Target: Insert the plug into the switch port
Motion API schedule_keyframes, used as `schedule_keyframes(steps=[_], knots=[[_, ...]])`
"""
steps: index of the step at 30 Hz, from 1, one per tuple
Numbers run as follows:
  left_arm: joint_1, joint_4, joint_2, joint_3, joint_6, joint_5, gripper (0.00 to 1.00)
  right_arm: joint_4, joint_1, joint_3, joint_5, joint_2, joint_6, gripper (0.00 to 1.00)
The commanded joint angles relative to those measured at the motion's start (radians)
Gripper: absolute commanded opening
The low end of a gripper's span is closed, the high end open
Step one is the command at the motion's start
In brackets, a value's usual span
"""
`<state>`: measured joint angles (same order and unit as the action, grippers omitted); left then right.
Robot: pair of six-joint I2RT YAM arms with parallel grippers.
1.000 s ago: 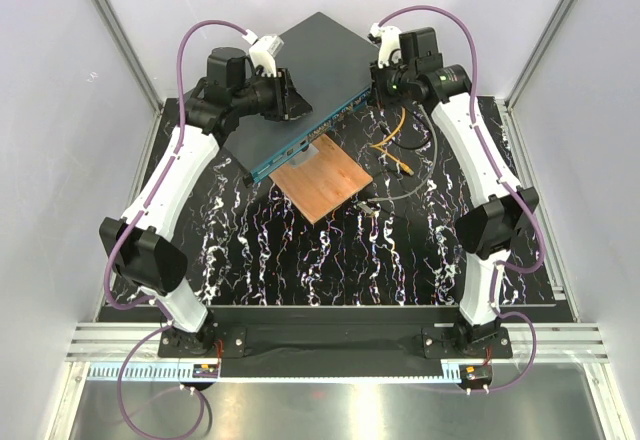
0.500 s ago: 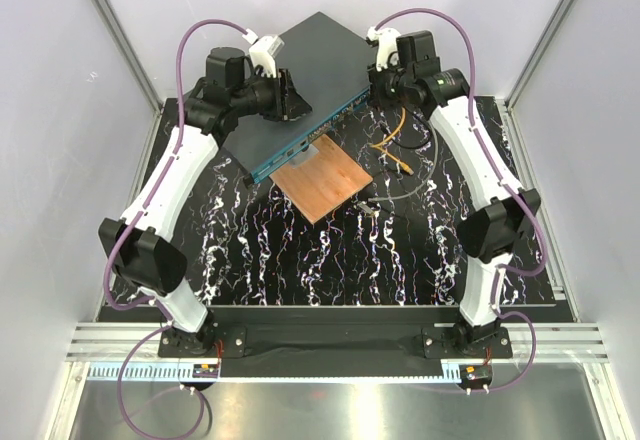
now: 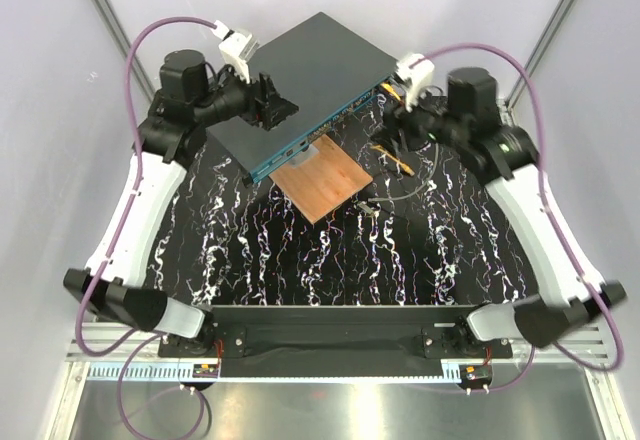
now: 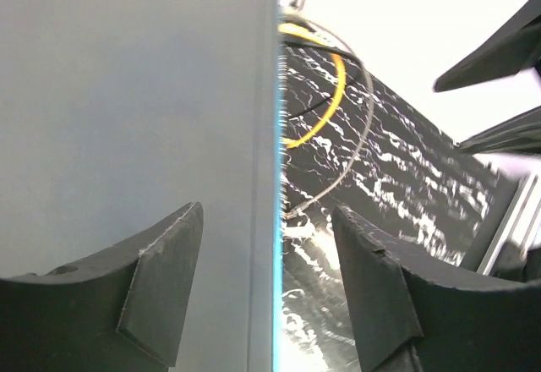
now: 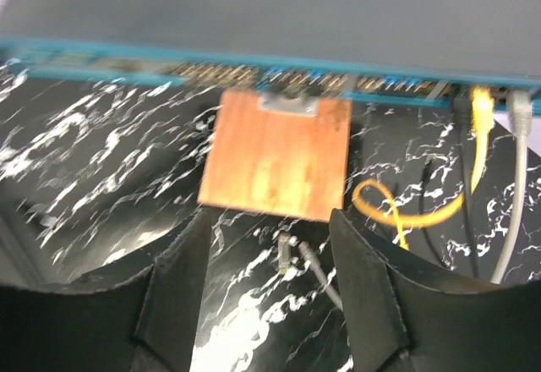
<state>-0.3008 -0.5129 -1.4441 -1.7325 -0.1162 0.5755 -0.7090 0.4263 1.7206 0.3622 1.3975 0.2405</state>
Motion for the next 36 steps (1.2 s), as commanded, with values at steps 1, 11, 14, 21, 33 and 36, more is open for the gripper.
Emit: schedule_keyframes(steps=[1,11,14,21,33,36], knots=[[-0.001,0.013,0.054,0.028,0.182,0.125,0.7,-0.101,-0.027,-0.125,0.104,-0.122,0.048,0.66],[-0.009,0.14,0.175,0.188,0.193,0.164,0.71,-0.158,-0.041,-0.457,-0.031,-0.1,0.163,0.49],[-0.011,0.149,0.183,0.197,0.196,0.143,0.71,-0.109,-0.032,-0.499,-0.069,-0.017,0.157,0.47],[-0.011,0.198,0.192,0.24,0.155,0.113,0.71,0.265,-0.024,-0.618,-0.123,0.101,0.027,0.51],[-0.011,0.191,0.182,0.238,0.147,0.106,0.72,0.338,0.042,-0.483,-0.172,0.406,-0.03,0.48],[-0.009,0.198,0.182,0.249,0.136,0.101,0.72,0.338,0.054,-0.458,-0.195,0.448,-0.024,0.48]])
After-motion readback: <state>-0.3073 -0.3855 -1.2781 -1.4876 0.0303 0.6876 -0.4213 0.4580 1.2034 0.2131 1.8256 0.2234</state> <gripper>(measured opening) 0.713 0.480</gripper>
